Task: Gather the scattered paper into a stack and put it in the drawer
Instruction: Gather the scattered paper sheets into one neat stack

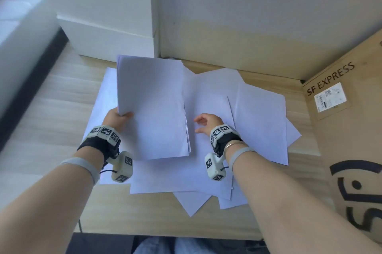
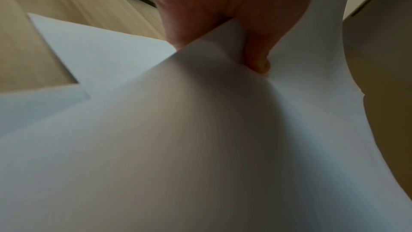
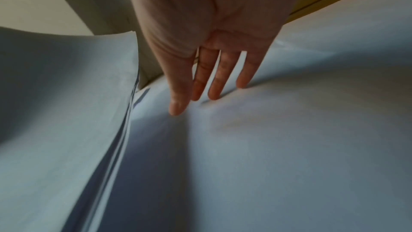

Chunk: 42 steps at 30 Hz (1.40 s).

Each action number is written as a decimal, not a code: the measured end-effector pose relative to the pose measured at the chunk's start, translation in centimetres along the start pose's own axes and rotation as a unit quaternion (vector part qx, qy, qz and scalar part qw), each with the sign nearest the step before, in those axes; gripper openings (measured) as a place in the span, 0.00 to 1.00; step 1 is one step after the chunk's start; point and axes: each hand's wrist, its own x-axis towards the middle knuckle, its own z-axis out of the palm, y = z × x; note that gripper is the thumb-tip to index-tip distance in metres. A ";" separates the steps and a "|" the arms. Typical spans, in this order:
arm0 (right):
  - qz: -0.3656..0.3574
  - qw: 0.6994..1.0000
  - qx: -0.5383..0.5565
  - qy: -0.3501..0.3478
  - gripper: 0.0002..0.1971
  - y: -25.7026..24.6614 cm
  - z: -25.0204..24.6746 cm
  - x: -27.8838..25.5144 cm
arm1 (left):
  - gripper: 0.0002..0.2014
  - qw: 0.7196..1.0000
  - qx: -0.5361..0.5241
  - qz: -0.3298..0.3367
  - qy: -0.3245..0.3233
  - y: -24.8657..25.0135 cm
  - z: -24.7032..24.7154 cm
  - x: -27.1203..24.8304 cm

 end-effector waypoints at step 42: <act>0.057 0.956 -0.277 -0.074 0.11 -1.2 -0.5 0.6 | 0.17 0.998 0.016 -0.044 -0.037 -0.8 2.6 0.5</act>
